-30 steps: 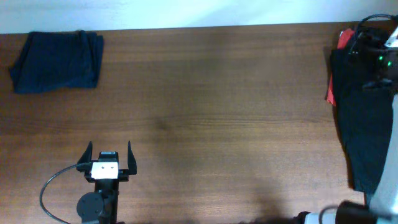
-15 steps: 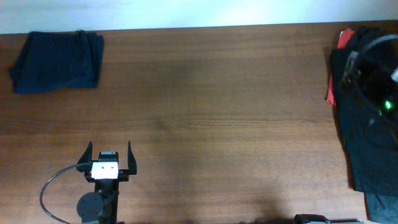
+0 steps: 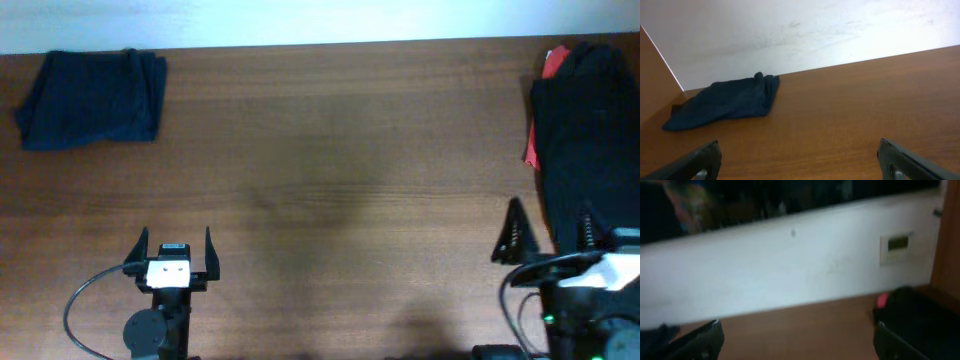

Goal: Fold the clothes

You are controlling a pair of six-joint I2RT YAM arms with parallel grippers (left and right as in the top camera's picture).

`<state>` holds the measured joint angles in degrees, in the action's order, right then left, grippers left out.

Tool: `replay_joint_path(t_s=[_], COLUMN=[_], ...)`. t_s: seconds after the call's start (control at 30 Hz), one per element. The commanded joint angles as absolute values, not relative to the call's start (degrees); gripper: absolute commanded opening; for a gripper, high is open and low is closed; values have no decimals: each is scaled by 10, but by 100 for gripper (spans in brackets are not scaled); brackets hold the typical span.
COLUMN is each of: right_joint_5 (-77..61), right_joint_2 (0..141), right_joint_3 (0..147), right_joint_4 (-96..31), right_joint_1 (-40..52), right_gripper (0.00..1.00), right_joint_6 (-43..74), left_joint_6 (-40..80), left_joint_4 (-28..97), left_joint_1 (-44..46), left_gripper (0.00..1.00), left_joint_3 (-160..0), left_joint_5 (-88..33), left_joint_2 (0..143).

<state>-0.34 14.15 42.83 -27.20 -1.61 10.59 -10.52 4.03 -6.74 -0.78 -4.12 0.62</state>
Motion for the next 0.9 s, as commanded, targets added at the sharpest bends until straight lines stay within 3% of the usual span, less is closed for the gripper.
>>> replay_joint_path(t_s=[0.0, 0.2, 0.6, 0.87], right_joint_5=[-16, -26, -26, -23], right_joint_2=[76, 3, 2, 2], right_joint_3=[299, 145, 100, 3], right_joint_4=[-202, -109, -80, 93], right_joint_1=[-10, 8, 8, 8], right_gripper=[98, 99, 99, 99], right_joint_6=[113, 113, 112, 112], left_joint_6=[-113, -113, -113, -113], left_joint_4=[41, 41, 41, 41], left_joint_1=[-70, -70, -70, -70], left_gripper=[99, 99, 99, 99], left_joint_3=[-5, -5, -5, -5], left_joint_5=[-47, -47, -47, -47], left_joint_2=[3, 3, 3, 3])
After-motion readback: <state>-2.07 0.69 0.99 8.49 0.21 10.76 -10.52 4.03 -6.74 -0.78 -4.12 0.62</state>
